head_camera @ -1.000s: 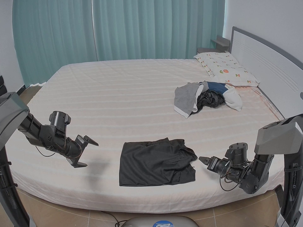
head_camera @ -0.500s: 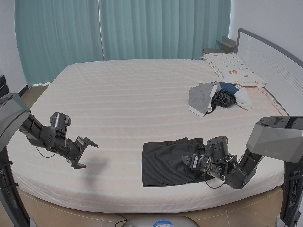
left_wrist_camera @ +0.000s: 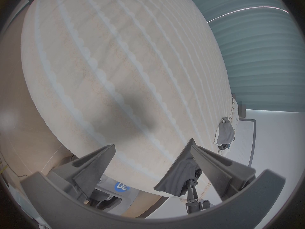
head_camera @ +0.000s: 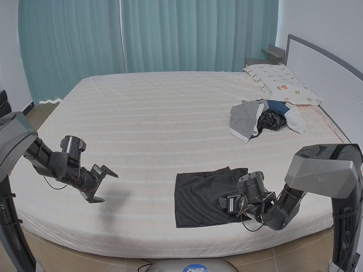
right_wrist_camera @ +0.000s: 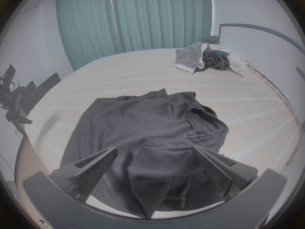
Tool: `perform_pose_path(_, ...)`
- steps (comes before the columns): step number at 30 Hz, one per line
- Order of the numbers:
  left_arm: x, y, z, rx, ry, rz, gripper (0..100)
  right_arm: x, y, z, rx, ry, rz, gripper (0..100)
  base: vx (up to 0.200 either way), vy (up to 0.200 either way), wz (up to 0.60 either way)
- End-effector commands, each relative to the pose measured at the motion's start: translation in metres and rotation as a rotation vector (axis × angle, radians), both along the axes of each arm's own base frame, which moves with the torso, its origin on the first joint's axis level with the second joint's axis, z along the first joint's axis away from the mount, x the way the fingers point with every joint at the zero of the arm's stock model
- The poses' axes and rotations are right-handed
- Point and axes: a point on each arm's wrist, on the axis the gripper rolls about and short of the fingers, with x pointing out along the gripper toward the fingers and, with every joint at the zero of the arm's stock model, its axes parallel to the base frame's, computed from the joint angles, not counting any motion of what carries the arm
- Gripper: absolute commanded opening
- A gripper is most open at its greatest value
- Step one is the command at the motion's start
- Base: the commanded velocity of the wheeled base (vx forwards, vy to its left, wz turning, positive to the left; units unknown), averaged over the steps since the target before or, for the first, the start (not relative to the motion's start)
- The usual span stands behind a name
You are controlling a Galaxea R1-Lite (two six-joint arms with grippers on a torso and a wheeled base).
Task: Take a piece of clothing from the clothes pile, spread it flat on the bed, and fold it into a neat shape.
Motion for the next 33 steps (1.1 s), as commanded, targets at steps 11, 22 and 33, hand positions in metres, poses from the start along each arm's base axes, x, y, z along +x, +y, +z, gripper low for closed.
perform_pose_path(11,0.0,0.0,-0.001,0.0,0.003,-0.001,100,-0.019,-0.029,0.014,-0.116,0.038,-0.016,100,0.0,0.0,0.0)
perform_pose_path(22,0.0,-0.001,-0.001,0.002,0.003,-0.002,100,-0.036,-0.09,0.004,-0.137,0.136,-0.095,100,0.0,0.0,0.0)
perform_pose_path(33,0.0,-0.001,-0.001,0.003,0.003,-0.001,100,-0.05,-0.123,0.003,-0.096,0.135,-0.078,100,0.0,0.0,0.0)
